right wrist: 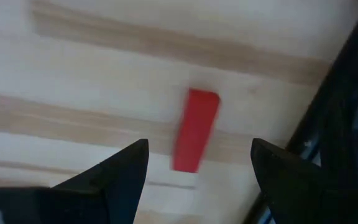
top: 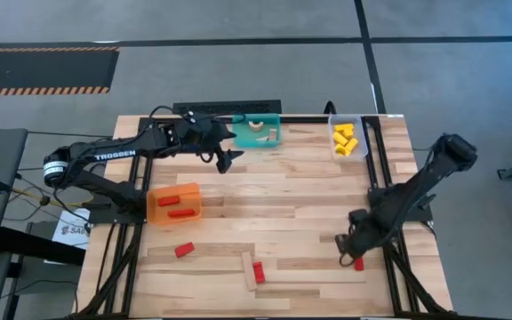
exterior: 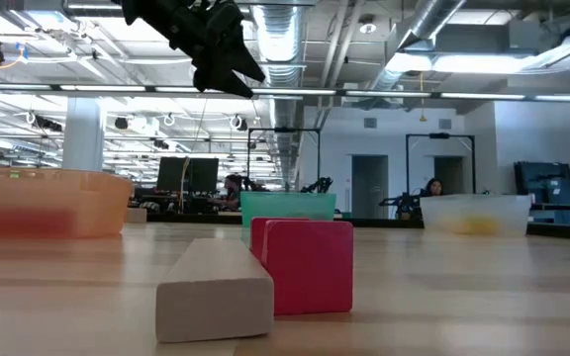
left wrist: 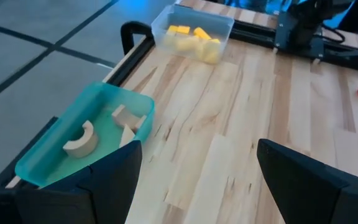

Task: Sort & place blocks by color
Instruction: Put the red block into the transparent orange bin

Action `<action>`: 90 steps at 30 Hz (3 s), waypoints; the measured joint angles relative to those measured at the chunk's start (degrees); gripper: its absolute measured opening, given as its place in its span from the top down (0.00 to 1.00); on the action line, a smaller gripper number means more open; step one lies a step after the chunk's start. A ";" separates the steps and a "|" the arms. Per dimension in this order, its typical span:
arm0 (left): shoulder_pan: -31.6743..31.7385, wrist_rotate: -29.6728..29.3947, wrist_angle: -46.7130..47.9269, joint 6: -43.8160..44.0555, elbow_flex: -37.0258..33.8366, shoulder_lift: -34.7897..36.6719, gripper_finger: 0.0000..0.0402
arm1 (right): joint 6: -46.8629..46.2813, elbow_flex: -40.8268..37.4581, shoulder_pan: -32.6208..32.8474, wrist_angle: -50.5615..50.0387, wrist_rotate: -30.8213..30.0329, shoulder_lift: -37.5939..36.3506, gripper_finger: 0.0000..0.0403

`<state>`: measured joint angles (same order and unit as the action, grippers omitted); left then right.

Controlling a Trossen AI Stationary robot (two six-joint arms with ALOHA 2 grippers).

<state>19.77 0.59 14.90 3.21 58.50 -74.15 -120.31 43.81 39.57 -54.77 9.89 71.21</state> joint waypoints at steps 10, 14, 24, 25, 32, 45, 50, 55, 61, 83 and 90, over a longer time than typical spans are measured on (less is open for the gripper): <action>2.27 2.02 -2.87 0.95 0.02 0.00 0.24 | -0.75 -4.74 3.09 16.36 5.05 11.33 0.25; 2.74 2.12 -2.85 1.99 0.02 0.00 0.24 | 0.75 -4.84 3.09 16.70 5.15 13.85 0.25; 2.84 1.96 -2.61 3.38 0.02 0.00 0.24 | 3.97 -4.56 2.98 17.68 4.66 15.20 0.44; 2.84 1.95 -2.62 3.35 0.02 0.00 0.24 | 4.61 -4.55 2.98 17.79 4.43 15.19 0.50; 2.84 1.95 -2.32 1.94 0.02 0.00 0.24 | 13.14 -1.52 1.27 17.26 -6.60 12.78 0.83; 7.50 1.06 9.07 1.34 0.99 0.86 0.24 | 82.86 3.90 -23.37 33.24 -18.51 9.99 0.83; 8.33 -0.27 15.94 3.30 3.10 3.69 0.24 | 101.72 4.20 -33.77 43.38 -7.99 14.06 0.83; 9.46 -0.79 19.58 3.57 3.04 6.10 0.24 | 113.19 7.86 -42.51 61.28 3.48 21.33 0.83; 12.44 -0.79 20.45 3.52 3.06 7.32 0.24 | 123.97 16.97 -47.06 64.53 16.05 34.79 0.83; 16.96 2.24 28.78 0.54 2.99 6.99 0.24 | 128.01 67.10 -48.03 69.10 27.03 67.97 0.82; 16.98 3.75 29.73 -0.97 2.99 6.99 0.24 | 123.39 75.24 -45.01 71.31 15.68 73.55 0.81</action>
<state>36.74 4.34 44.64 2.23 61.49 -67.16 3.08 119.05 -5.45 16.54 25.57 144.76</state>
